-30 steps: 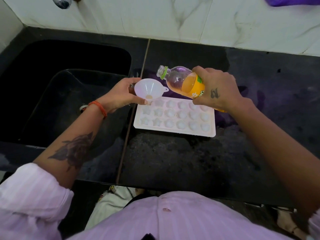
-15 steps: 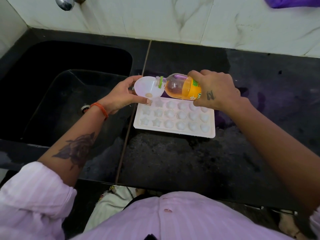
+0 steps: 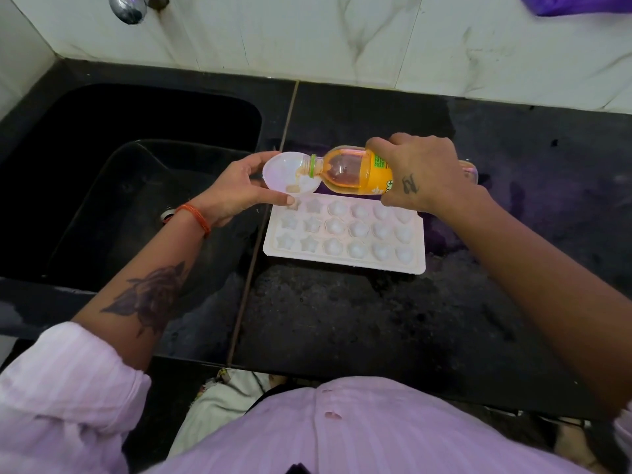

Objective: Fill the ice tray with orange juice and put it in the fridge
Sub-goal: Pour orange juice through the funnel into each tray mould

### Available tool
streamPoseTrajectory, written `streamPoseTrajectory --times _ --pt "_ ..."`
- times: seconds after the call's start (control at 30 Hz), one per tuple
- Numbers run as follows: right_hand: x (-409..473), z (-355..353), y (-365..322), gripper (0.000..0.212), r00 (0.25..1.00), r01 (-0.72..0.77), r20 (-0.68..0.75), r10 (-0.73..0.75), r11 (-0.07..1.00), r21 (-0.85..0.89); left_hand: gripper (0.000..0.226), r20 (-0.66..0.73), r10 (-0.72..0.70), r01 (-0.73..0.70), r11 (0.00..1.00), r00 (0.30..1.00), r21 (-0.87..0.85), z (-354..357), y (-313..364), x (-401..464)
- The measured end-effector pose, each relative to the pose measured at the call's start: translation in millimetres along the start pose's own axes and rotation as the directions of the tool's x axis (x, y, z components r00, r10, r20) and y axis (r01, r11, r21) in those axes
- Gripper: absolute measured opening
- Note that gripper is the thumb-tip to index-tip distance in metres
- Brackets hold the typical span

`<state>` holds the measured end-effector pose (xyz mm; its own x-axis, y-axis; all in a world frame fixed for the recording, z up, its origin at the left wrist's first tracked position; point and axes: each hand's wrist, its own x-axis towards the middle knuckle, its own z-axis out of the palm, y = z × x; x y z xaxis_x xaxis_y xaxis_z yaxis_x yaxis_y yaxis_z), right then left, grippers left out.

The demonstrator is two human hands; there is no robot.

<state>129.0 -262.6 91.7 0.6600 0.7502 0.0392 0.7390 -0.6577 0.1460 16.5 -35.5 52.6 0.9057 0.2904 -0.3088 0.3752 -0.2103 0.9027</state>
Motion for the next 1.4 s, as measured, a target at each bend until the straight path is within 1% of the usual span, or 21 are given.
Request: streamPoseTrajectory --times 0.37,0.57,0.73,0.83,0.97,1.13,1.23,1.4 --pt "1.7 1.4 1.0 0.068 1.0 0.009 -0.012 -0.009 1.0 0.008 0.075 0.007 0.008 -0.008 1.0 1.0 -0.009 -0.7 -1.9 1.2" --pt "0.6 2.8 1.3 0.071 1.0 -0.014 -0.001 0.014 0.994 0.111 0.08 0.004 0.017 -0.017 1.0 1.0 -0.019 -6.6 -3.2 1.6" --pt "-2.7 6.9 1.0 0.074 0.999 -0.046 0.001 0.047 0.97 0.239 0.076 -0.018 0.044 -0.045 0.998 0.999 -0.033 -6.1 -0.3 0.0" --pt "-7.4 7.0 4.9 0.074 0.998 -0.06 -0.008 0.064 0.96 0.274 0.073 -0.016 0.047 -0.048 0.998 0.999 -0.035 -2.2 1.9 -0.2" --pt "-13.4 6.8 11.3 0.075 0.998 -0.064 -0.009 0.068 0.966 0.25 0.069 0.009 0.038 -0.037 0.998 0.999 -0.05 5.1 3.6 0.9" --pt "-20.9 7.0 18.6 0.075 0.997 -0.07 0.006 0.071 0.976 0.204 0.075 0.041 0.02 -0.018 0.999 0.999 -0.047 12.5 3.0 3.0" --pt "-24.9 6.0 21.5 0.075 0.997 -0.07 0.004 0.071 0.981 0.181 0.075 0.052 0.019 -0.016 0.998 0.998 -0.056 16.1 3.7 3.0" --pt "-28.3 4.9 23.8 0.074 0.997 -0.074 0.008 0.074 0.988 0.136 0.07 0.06 0.026 -0.022 0.998 0.998 -0.059 22.2 5.0 1.7"
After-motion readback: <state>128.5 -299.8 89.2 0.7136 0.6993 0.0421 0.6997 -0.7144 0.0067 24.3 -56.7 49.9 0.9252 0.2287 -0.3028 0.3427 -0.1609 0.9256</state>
